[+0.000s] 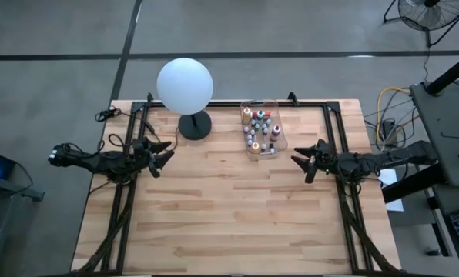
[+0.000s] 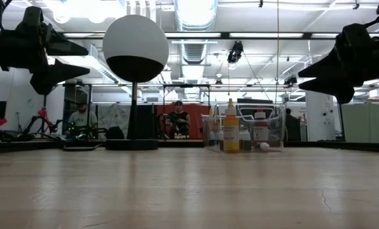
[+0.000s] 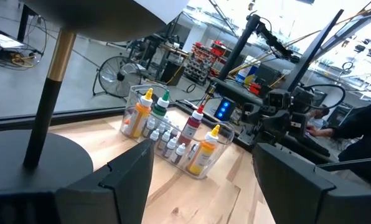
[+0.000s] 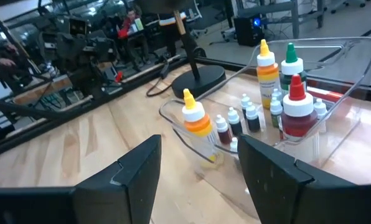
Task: Pick & Place food coloring
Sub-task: Return to Home Position
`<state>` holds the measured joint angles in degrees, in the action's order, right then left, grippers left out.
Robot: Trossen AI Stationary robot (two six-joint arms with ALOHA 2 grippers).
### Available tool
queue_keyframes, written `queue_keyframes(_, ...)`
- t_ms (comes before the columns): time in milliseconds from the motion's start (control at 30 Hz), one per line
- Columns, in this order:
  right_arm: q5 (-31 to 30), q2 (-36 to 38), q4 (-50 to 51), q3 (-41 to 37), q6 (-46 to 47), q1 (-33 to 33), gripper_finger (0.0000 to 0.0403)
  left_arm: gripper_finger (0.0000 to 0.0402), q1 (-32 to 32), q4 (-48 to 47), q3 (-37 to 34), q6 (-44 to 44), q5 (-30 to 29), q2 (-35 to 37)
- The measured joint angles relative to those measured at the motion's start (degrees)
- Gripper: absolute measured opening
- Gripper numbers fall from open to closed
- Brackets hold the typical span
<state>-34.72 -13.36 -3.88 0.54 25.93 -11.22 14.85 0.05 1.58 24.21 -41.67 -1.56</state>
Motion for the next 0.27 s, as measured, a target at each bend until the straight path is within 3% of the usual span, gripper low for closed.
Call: queue_keyframes(267, 0.03, -1.78, 0.02, 0.00, 0.00, -0.02, 0.0203, 0.0245, 0.00, -0.02, -0.02, 0.00, 0.00, 0.00)
